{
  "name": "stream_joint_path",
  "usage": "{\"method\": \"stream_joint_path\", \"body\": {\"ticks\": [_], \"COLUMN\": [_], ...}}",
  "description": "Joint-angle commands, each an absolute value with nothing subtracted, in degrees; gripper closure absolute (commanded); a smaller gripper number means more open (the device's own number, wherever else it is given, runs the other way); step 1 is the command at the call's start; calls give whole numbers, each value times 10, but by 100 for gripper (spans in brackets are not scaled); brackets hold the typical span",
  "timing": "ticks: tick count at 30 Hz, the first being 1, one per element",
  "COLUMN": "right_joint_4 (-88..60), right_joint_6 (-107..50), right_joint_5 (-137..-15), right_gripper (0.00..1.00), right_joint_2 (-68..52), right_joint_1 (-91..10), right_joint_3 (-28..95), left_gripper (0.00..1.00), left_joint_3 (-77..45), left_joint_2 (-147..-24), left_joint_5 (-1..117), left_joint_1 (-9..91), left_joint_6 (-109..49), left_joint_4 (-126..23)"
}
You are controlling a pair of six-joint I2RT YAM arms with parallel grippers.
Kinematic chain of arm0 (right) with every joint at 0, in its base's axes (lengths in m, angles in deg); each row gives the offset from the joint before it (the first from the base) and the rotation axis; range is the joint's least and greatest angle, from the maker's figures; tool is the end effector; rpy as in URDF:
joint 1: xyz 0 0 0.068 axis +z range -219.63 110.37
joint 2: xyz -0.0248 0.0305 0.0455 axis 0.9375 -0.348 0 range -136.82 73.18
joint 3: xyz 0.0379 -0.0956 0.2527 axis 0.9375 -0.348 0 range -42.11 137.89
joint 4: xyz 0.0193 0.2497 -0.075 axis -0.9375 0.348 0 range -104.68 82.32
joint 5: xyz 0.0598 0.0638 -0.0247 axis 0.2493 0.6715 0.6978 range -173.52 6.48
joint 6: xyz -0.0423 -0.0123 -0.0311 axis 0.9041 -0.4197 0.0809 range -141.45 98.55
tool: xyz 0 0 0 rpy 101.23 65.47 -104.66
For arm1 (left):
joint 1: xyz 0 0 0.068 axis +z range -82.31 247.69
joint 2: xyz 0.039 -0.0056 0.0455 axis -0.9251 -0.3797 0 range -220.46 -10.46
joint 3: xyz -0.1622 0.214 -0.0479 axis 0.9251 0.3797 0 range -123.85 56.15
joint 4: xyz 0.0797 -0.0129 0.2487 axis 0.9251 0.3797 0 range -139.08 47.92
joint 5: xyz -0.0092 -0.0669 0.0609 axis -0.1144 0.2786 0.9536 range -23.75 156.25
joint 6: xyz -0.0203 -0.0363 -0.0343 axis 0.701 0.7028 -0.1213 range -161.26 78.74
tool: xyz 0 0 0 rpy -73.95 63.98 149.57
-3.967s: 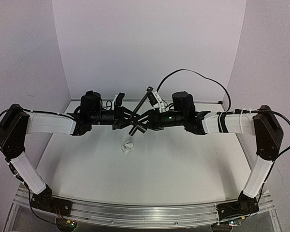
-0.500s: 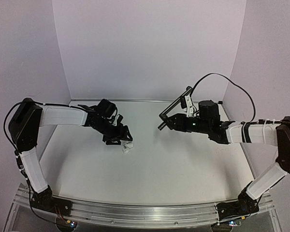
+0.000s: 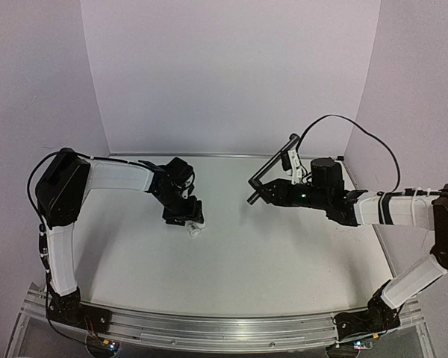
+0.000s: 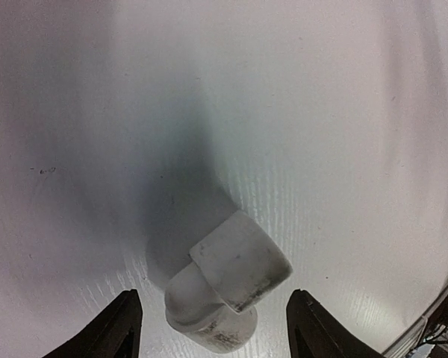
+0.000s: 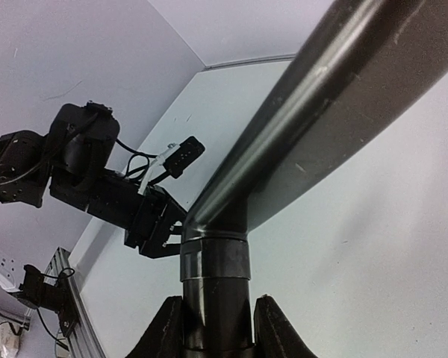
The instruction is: Install the water faucets
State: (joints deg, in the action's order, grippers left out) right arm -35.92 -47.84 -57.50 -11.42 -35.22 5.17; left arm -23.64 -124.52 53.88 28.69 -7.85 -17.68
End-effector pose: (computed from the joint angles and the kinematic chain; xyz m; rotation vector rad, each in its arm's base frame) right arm 0.2618 0.1983 0.2462 -0.4762 1.9279 1.1350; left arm 0.3129 -0.2630 0.1670 0.2063 2.8548 -0.6146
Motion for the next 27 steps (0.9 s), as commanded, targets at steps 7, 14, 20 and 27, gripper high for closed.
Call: {"method": "stream_joint_path", "body": {"ticks": [7,14,20,27], "right_joint_4": [-424,-430,-434,-435], "right_joint_6": [-465,-468,-470,-472], "right_joint_5": [-561,-556,-553,-551], "right_gripper": [100,100,100,100], "right_joint_2": [-92,-91,-92,-88], "right_joint_1": [-354,-354,-354,-354], "right_joint_3": [63,61,62,61], "left_gripper": [29,27,34,38], "left_joint_3": [-276,-277,-294,-294], "left_joint_2": [-1259,-1260,-1285,-1299], "left_joint_5": [652,706,731,732], "left_joint_1": [252,230,217,206], "left_joint_6": [-13,15,24,27], "left_joint_4": [-139,-128,-120,-119]}}
